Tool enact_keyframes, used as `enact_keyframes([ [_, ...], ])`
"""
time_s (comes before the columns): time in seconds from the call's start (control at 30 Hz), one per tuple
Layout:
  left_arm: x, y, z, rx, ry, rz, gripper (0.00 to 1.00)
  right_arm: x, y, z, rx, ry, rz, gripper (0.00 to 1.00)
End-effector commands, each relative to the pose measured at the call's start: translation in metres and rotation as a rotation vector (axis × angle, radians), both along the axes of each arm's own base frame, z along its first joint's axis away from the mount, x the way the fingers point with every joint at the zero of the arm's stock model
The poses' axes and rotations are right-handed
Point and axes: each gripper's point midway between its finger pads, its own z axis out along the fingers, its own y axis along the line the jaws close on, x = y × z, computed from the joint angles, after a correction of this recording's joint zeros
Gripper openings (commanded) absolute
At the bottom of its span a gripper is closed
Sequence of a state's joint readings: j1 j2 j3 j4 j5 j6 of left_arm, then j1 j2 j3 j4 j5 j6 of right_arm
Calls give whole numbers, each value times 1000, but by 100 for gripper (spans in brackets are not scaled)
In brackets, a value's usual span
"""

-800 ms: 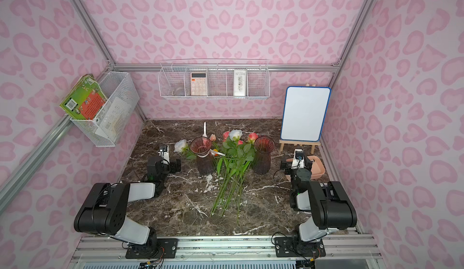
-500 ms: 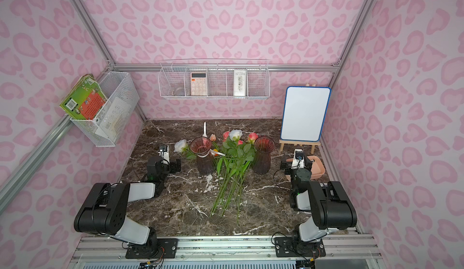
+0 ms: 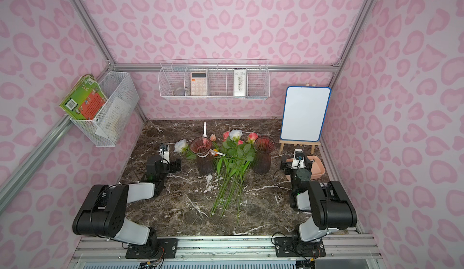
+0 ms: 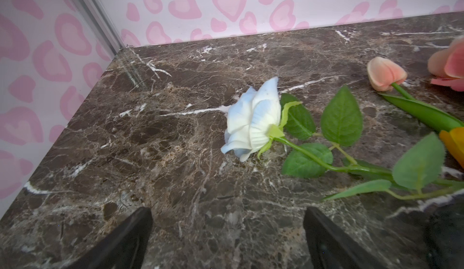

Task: Arrange the flowers in different vases according to their variety
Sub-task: Move the vase to the center of the board.

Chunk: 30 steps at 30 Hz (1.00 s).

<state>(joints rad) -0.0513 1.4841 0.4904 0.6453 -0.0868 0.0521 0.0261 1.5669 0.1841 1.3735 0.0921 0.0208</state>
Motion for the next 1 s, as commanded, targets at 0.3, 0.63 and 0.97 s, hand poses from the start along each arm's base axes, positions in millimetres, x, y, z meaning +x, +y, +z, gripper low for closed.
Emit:
enact_keyframes([
  [0.3, -15, -19, 68, -177, 26, -27, 99, -20, 26, 50, -64, -92, 29, 99],
  [0.63, -54, -64, 106, -461, 20, -180, 99, -29, 38, 74, 282, 136, 56, 99],
  [0.97, -112, -60, 101, -632, 152, -70, 99, -74, 50, 96, 587, 85, 258, 99],
])
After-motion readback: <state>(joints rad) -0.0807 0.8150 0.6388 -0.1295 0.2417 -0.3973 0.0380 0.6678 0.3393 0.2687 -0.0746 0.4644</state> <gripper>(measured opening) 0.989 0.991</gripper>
